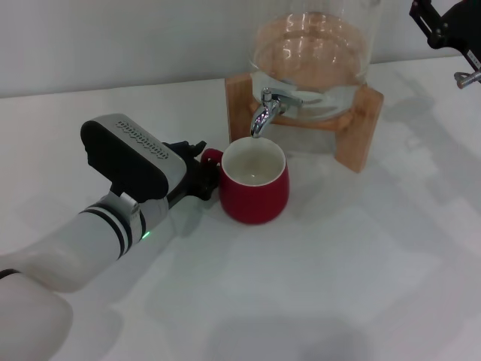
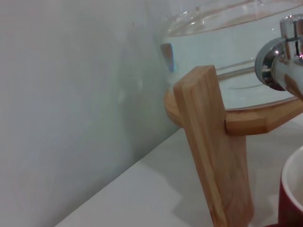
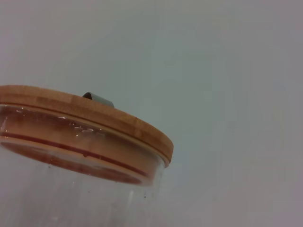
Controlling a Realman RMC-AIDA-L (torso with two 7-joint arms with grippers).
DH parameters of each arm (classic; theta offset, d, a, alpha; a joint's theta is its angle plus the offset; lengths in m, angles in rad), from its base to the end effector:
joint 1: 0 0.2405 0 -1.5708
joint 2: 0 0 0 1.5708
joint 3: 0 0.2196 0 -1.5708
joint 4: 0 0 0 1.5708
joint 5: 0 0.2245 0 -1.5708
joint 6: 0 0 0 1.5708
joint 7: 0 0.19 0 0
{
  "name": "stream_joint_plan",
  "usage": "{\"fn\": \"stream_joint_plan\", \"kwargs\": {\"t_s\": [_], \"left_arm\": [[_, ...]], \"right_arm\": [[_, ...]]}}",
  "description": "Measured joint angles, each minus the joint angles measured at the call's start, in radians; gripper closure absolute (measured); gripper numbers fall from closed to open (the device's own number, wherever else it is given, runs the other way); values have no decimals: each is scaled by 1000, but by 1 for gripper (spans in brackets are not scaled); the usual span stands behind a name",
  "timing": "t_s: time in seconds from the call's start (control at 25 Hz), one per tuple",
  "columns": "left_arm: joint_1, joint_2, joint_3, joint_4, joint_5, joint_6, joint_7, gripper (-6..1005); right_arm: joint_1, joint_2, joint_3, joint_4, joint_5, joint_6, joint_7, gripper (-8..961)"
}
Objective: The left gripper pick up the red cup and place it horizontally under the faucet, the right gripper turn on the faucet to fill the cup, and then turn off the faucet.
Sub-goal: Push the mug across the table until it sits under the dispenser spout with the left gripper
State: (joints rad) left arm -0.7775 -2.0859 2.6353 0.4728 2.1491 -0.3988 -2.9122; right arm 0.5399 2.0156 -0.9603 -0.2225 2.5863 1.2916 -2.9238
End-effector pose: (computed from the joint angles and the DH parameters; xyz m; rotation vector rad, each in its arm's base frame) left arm -0.1771 0.3983 -0.1736 -2.3186 -0.2691 -0.2389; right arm 0.2506 0.4175 0.0833 -1.5887 0.0985 0.7708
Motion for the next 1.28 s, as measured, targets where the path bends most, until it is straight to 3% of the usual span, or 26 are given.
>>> {"fn": "stream_joint_plan", "kwargs": {"t_s": [0.28, 0.48, 0.88, 1.28], "left_arm": [[3, -2, 0, 1, 0, 0, 1, 697], [15, -2, 0, 3, -2, -9, 26, 570], [105, -3, -79, 97, -4, -12, 225, 577], [139, -3, -72, 129, -1, -9, 263, 577]], "right_arm": [[-1, 0, 0, 0, -1, 0, 0, 321], [-4, 0, -5, 0, -2, 0, 0, 321], [-9, 1, -13, 1, -2, -2, 0, 321], [-23, 2, -38, 2, -2, 9, 0, 321]]}}
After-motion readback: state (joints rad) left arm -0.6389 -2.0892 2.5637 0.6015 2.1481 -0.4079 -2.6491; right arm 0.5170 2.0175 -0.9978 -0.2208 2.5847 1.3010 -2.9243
